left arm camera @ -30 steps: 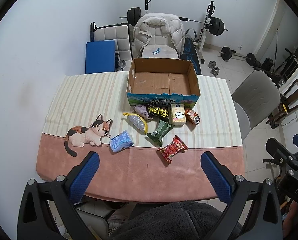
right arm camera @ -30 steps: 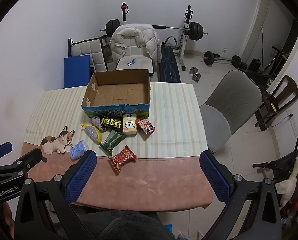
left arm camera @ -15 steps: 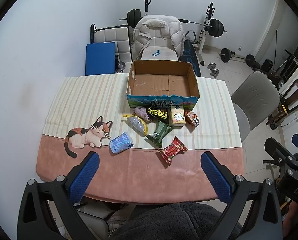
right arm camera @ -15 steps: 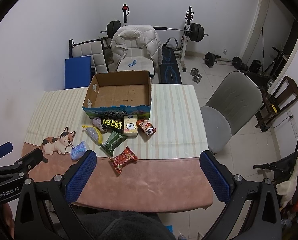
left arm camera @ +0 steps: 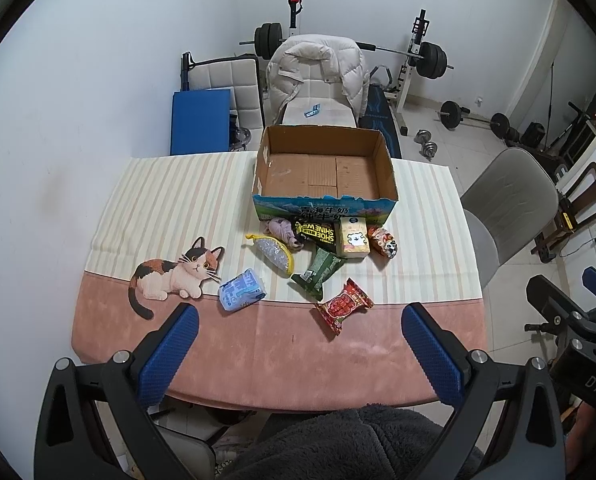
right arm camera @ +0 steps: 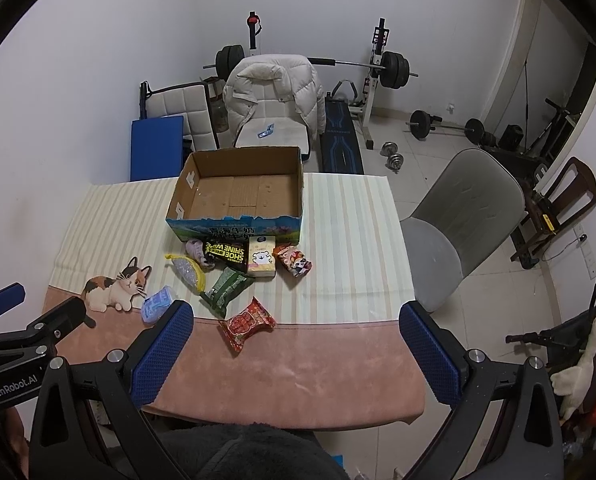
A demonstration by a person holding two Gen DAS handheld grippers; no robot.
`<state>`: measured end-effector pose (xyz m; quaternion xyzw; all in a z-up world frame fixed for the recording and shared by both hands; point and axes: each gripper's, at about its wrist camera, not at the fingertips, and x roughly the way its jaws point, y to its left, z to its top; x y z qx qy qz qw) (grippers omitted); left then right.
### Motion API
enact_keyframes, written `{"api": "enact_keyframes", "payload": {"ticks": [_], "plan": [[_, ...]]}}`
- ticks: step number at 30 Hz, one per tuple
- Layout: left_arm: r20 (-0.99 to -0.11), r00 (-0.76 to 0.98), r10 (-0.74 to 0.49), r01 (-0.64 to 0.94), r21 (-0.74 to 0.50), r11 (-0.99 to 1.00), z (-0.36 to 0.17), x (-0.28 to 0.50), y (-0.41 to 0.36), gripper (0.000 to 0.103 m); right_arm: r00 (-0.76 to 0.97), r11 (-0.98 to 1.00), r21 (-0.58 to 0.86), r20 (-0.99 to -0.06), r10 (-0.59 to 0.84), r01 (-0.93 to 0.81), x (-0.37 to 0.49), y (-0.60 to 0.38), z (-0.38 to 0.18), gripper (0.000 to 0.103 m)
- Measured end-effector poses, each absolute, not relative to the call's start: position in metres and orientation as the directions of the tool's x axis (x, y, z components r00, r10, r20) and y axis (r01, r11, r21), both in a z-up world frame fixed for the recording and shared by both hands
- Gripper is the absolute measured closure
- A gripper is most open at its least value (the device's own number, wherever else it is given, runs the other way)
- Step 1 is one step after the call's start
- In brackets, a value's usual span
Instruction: Organize soft objects
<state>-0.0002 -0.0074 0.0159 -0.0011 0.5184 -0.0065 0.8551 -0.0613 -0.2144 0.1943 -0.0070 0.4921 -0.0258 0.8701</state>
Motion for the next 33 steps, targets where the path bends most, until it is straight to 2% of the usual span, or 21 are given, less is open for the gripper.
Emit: {"api": "enact_keyframes", "payload": {"ticks": [33], "plan": [[-0.873,0.488,0.0,-0.003,-0.002,1.0,0.0182,0.0031,-0.0119,0.0,0.533,1.0,-0.015,-0.846,-0.019,0.012,-0.0555,-0.2188,0.1909,0.0]]}}
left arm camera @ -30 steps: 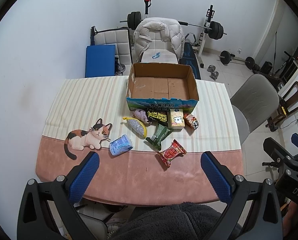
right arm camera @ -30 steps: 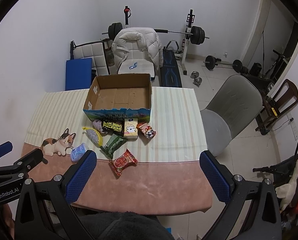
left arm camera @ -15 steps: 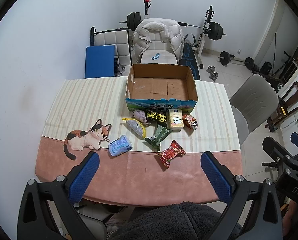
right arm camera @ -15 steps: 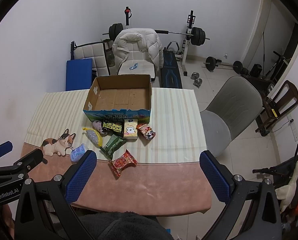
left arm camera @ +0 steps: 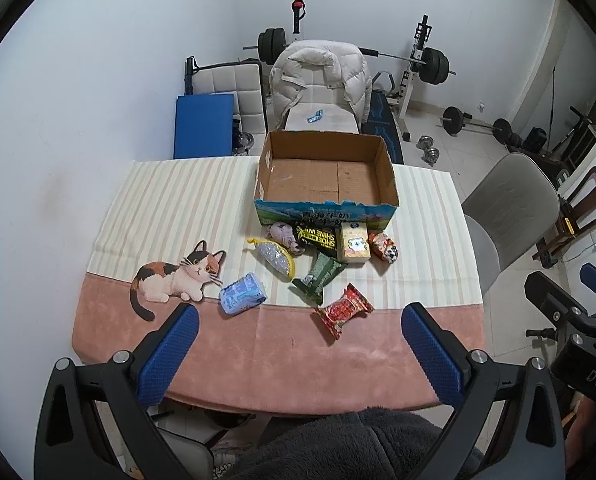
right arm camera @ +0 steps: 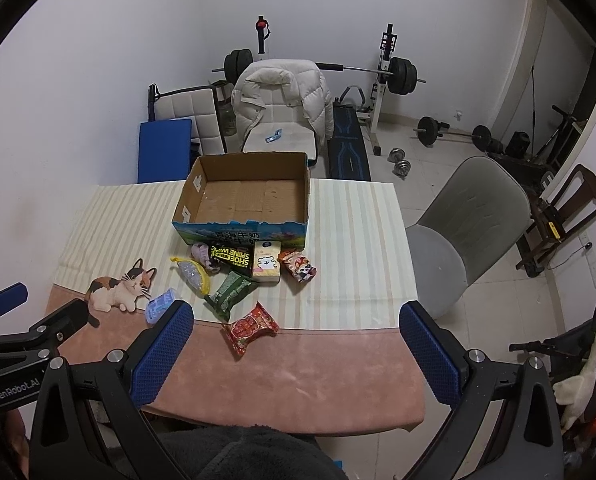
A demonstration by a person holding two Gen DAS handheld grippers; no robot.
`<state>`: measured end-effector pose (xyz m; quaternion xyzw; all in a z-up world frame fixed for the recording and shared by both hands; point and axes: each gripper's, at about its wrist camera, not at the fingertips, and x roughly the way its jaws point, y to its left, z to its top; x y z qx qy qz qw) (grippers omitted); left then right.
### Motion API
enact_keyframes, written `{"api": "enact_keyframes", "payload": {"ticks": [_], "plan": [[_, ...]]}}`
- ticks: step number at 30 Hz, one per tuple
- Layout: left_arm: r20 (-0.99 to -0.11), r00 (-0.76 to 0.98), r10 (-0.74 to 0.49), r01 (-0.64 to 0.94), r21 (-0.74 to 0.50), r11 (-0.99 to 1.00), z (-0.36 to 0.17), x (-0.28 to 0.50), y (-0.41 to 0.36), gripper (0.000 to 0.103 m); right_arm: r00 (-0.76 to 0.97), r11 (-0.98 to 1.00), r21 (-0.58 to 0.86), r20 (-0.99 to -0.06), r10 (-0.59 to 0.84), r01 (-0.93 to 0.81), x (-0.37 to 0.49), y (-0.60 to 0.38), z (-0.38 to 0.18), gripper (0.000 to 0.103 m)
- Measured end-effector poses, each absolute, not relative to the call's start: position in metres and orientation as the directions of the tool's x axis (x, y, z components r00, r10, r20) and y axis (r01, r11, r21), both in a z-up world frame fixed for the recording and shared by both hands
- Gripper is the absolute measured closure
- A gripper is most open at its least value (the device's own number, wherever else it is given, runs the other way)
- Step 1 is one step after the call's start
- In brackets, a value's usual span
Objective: Organize soft objects
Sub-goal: 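Grasp the blue wipe pack with the left gripper while the right grasps the Vinda tissue pack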
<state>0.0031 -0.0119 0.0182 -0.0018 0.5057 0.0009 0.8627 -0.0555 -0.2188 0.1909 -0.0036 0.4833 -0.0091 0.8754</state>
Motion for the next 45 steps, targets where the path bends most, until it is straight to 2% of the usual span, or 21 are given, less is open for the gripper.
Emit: {"api": "enact_keyframes", "payload": {"ticks": [4,10,13,18,21,23,27,30,33,36,37,38,39,41,43,45], "plan": [[-0.853,0.518,0.062,-0.032,0.054,0.998,-0.002,0.021,-0.003,0.0,0.528,1.0,0.001,-0.849,0.005,-0.007,-0.032,-0.225,0.166,0.0],[-0.866,0.459,0.199,-0.047,0.2,0.979,-0.073,0.079,0.01,0.0,0.408,0.995,0.081,-0.908,0.097,-0.055,0.049,-0.23,0.075,0.0],[-0.897,0.376,0.232,-0.044,0.232,0.972,-0.12,0.108,0.022,0.0,0.333,0.993,0.089,-0.936,0.11,-0.08,0.094,-0.224,0.015,0.0],[-0.96,0.213,0.181,-0.103,0.162,0.981,-0.193,0.146,0.056,0.0,0.2,0.99,0.11,-0.972,0.125,-0.085,0.158,-0.204,-0.084,0.0],[-0.984,0.149,0.097,-0.132,0.078,0.988,-0.23,0.163,0.082,0.001,0.143,0.993,0.097,-0.984,0.107,-0.074,0.185,-0.19,-0.132,0.001],[-0.993,0.092,0.073,-0.051,0.068,0.996,-0.258,0.175,0.093,0.001,0.096,0.993,0.094,-0.99,0.101,-0.073,0.202,-0.179,-0.161,0.001],[-0.992,-0.006,0.126,0.189,0.123,0.974,-0.304,0.179,0.1,0.001,0.026,0.994,0.054,-0.998,0.057,-0.094,0.221,-0.162,-0.199,0.001],[-0.987,-0.116,0.113,0.347,0.067,0.935,-0.341,0.172,0.1,0.001,-0.015,0.995,0.041,-0.999,0.04,-0.092,0.231,-0.153,-0.223,0.001],[-0.973,-0.199,0.118,0.45,0.016,0.893,-0.374,0.167,0.092,0.001,-0.05,0.998,0.03,-0.998,0.028,-0.054,0.236,-0.145,-0.244,0.001],[-0.963,-0.222,0.151,0.477,0.028,0.878,-0.399,0.167,0.085,0.001,-0.065,1.0,0.011,-0.998,0.01,-0.018,0.239,-0.136,-0.259,0.001],[-0.963,-0.223,0.152,0.467,0.032,0.884,-0.403,0.169,0.086,0.006,-0.066,1.0,-0.001,-0.998,-0.001,-0.009,0.24,-0.133,-0.262,0.002],[-0.963,-0.229,0.144,0.436,0.031,0.899,-0.405,0.172,0.087,0.02,-0.067,1.0,-0.016,-0.998,-0.015,0.004,0.242,-0.132,-0.267,0.007],[-0.962,-0.244,0.121,0.389,0.017,0.921,-0.406,0.175,0.091,0.025,-0.071,0.999,-0.031,-0.997,-0.03,0.019,0.243,-0.131,-0.272,0.013],[-0.963,-0.257,0.075,0.297,-0.005,0.955,-0.404,0.181,0.099,0.026,-0.081,0.996,-0.059,-0.995,-0.054,0.065,0.246,-0.133,-0.281,0.02],[-0.964,-0.265,-0.003,0.154,-0.046,0.987,-0.397,0.185,0.111,0.027,-0.095,0.994,-0.061,-0.994,-0.052,0.096,0.246,-0.138,-0.287,0.036],[-0.954,-0.274,-0.119,-0.001,-0.124,0.992,-0.391,0.186,0.122,0.027,-0.099,0.993,-0.037,-0.995,-0.025,0.116,0.239,-0.142,-0.288,0.036]]}}
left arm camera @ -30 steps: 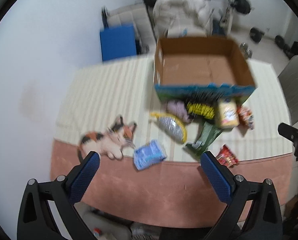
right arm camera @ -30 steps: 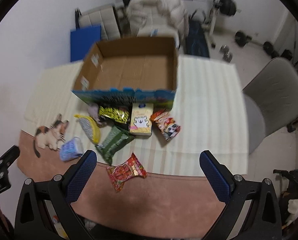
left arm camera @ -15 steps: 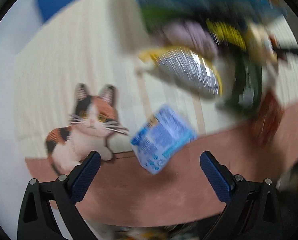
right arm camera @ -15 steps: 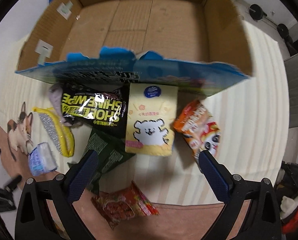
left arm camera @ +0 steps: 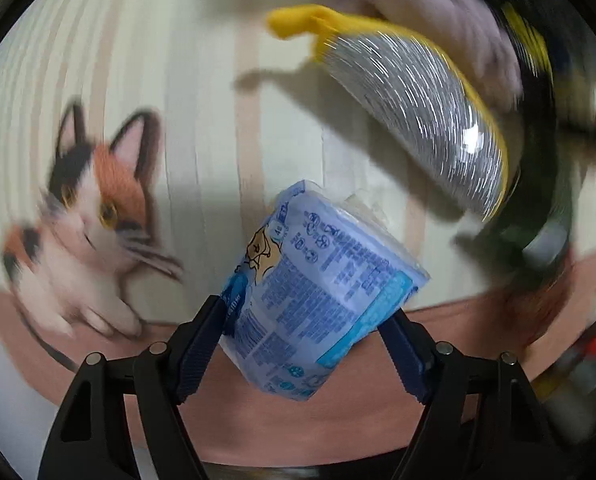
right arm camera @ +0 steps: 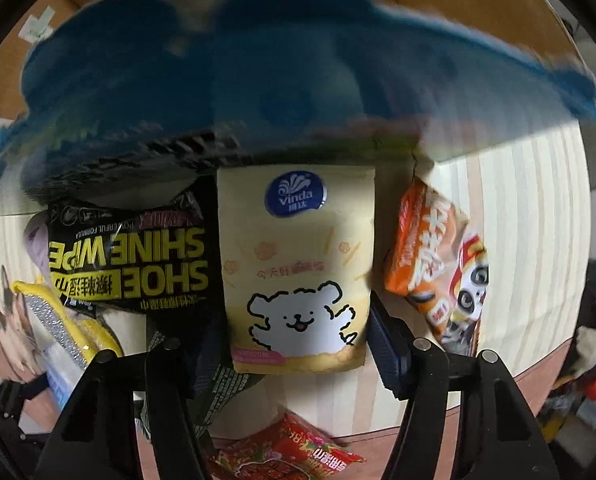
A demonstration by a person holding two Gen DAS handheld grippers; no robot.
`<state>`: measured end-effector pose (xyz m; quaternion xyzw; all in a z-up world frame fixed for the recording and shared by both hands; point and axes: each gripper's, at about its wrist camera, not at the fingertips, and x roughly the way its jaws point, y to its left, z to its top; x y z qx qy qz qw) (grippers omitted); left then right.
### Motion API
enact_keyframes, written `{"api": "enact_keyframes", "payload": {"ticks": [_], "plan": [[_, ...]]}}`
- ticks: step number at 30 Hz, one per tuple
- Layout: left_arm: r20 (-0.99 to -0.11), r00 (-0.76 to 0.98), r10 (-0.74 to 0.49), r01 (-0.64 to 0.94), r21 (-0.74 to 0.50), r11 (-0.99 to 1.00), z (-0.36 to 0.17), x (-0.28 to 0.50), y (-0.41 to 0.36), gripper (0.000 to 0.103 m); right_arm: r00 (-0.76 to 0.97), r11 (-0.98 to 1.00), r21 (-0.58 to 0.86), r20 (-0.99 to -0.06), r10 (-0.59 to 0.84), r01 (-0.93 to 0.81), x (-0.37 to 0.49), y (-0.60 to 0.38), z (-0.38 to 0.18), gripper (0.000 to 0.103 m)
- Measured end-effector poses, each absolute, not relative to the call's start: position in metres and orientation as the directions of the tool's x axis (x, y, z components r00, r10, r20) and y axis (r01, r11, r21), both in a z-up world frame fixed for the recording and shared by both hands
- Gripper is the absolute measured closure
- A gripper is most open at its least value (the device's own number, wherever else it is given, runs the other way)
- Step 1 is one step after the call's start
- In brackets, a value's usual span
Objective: Organize soft objects
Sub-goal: 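Grasp the blue wipe pack with the left gripper while the right grasps the Vinda tissue pack, then carry both packs into the box and open both grippers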
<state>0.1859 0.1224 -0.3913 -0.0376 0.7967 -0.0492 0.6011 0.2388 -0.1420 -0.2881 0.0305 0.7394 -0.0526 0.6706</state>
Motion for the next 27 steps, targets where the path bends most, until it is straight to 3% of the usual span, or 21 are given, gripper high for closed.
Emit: {"api": "enact_keyframes", "payload": {"ticks": [3,8,13,19,21,27], "plan": [[-0.934,-0.267,-0.239,-0.144,-0.207,0.968,-0.384,0.181,0.133,0.027,-0.137,0.994,-0.039,-0.99,-0.025,0.105,0.216,-0.15,-0.29,0.036],[-0.902,-0.28,-0.329,-0.18,-0.288,0.941,-0.379,0.155,0.135,0.027,-0.229,0.996,-0.021,-0.973,0.001,0.091,0.173,-0.162,-0.294,0.036],[-0.929,-0.261,-0.261,-0.107,-0.241,0.965,-0.351,0.135,0.136,0.027,-0.216,0.994,0.004,-0.976,0.028,0.11,0.16,-0.168,-0.287,0.028],[-0.967,-0.212,-0.143,-0.051,-0.136,0.989,-0.35,0.134,0.117,0.027,-0.178,0.992,-0.016,-0.984,0.008,0.129,0.171,-0.161,-0.295,0.028],[-0.972,-0.195,-0.133,-0.068,-0.122,0.99,-0.347,0.13,0.117,0.048,-0.173,0.992,-0.029,-0.985,-0.007,0.123,0.168,-0.159,-0.3,0.037],[-0.976,-0.17,-0.133,-0.136,-0.11,0.985,-0.314,0.1,0.118,0.067,-0.141,0.992,0.046,-0.988,0.063,0.12,0.13,-0.169,-0.294,0.038]]}}
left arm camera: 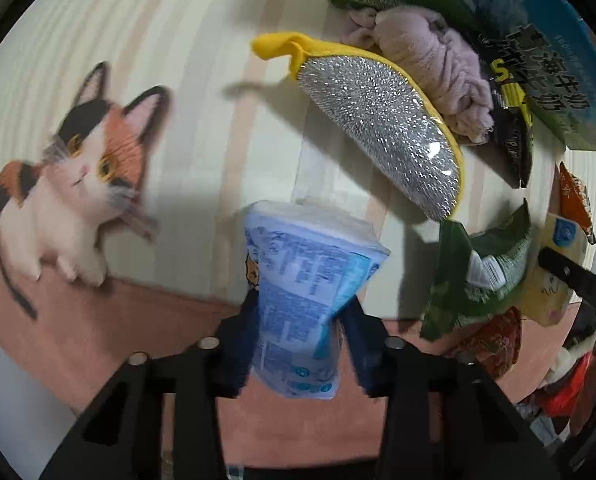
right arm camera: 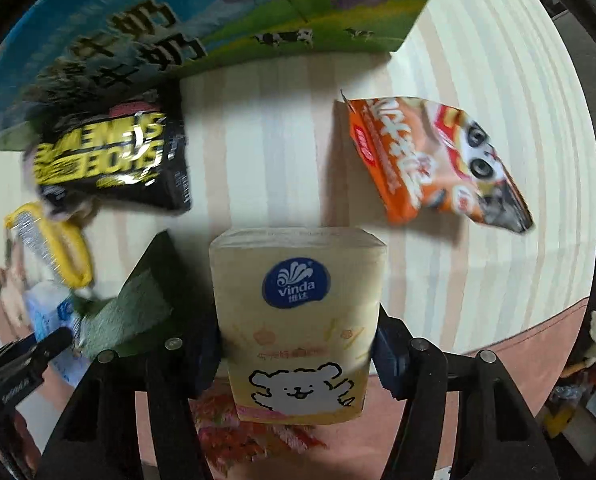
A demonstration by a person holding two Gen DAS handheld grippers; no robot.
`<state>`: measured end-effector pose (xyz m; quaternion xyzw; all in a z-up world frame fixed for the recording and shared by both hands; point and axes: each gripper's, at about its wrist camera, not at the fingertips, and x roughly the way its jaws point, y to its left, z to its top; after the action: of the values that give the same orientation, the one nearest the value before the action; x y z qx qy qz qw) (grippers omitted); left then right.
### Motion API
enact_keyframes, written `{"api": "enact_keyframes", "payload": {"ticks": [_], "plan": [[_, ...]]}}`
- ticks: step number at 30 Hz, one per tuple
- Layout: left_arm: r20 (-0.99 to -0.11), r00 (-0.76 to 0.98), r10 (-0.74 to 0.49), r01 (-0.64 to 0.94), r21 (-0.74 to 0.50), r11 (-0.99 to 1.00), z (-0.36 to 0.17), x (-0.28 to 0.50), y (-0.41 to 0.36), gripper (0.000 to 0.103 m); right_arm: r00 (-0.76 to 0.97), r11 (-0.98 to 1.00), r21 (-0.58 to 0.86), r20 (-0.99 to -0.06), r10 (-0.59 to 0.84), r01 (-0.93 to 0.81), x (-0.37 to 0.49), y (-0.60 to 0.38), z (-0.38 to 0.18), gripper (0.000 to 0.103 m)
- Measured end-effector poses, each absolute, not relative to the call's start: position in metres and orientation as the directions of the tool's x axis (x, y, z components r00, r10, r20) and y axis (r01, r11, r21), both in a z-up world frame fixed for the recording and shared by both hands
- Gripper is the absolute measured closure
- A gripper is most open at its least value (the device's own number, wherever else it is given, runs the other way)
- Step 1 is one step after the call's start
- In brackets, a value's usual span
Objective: Organize soft objects
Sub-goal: 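Carry both packs into the box and open both grippers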
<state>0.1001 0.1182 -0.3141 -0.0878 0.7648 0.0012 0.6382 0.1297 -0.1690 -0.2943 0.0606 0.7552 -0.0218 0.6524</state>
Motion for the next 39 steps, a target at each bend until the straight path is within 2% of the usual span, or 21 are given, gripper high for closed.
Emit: {"api": "enact_keyframes", "payload": {"ticks": [6,10,13,15,18,23,28,34,36,38,39], "plan": [[-0.974,-0.055,-0.222,-0.166,-0.21,0.964,-0.2,0.08,0.098,0.069,-0.071,0.98,0.181,-0.98,0.187,0.087,0.099,-0.176,-0.218,0.038],[-0.946,0.043,-0.321,-0.112,-0.323,0.94,-0.121,0.136,0.068,0.069,0.01,0.968,0.25,-0.968,0.25,0.034,0.141,-0.179,-0.144,0.038],[-0.924,0.086,-0.373,-0.056,-0.378,0.924,-0.096,0.203,0.048,0.069,0.072,0.963,0.269,-0.961,0.269,-0.011,0.197,-0.182,-0.101,0.038],[-0.925,0.111,-0.364,-0.037,-0.37,0.928,-0.098,0.241,0.021,0.069,0.11,0.971,0.237,-0.965,0.239,-0.029,0.239,-0.18,-0.092,0.038],[-0.916,0.079,-0.394,-0.043,-0.398,0.916,-0.11,0.295,0.0,0.069,0.116,0.978,0.206,-0.971,0.208,-0.022,0.296,-0.177,-0.111,0.038],[-0.934,0.001,-0.357,-0.044,-0.357,0.933,-0.172,0.369,-0.009,0.069,0.096,0.991,0.132,-0.986,0.135,-0.032,0.366,-0.171,-0.158,0.038],[-0.942,-0.061,-0.33,-0.055,-0.326,0.944,-0.211,0.406,-0.015,0.069,0.063,0.996,0.08,-0.995,0.082,-0.024,0.436,-0.173,-0.209,0.038],[-0.965,-0.097,-0.245,-0.003,-0.246,0.969,-0.219,0.414,-0.022,0.068,-0.01,0.998,0.037,-0.999,0.037,-0.04,0.47,-0.174,-0.245,0.037],[-0.971,-0.105,-0.217,0.011,-0.219,0.976,-0.224,0.422,-0.024,0.068,-0.029,0.999,0.034,-0.999,0.033,-0.03,0.471,-0.177,-0.248,0.031],[-0.974,-0.105,-0.203,0.016,-0.206,0.979,-0.223,0.423,-0.024,0.061,-0.034,0.999,0.044,-0.999,0.043,-0.023,0.47,-0.181,-0.248,0.019],[-0.975,-0.099,-0.2,0.023,-0.203,0.979,-0.221,0.423,-0.024,0.057,-0.034,0.998,0.053,-0.998,0.053,-0.02,0.468,-0.183,-0.246,0.017]]}}
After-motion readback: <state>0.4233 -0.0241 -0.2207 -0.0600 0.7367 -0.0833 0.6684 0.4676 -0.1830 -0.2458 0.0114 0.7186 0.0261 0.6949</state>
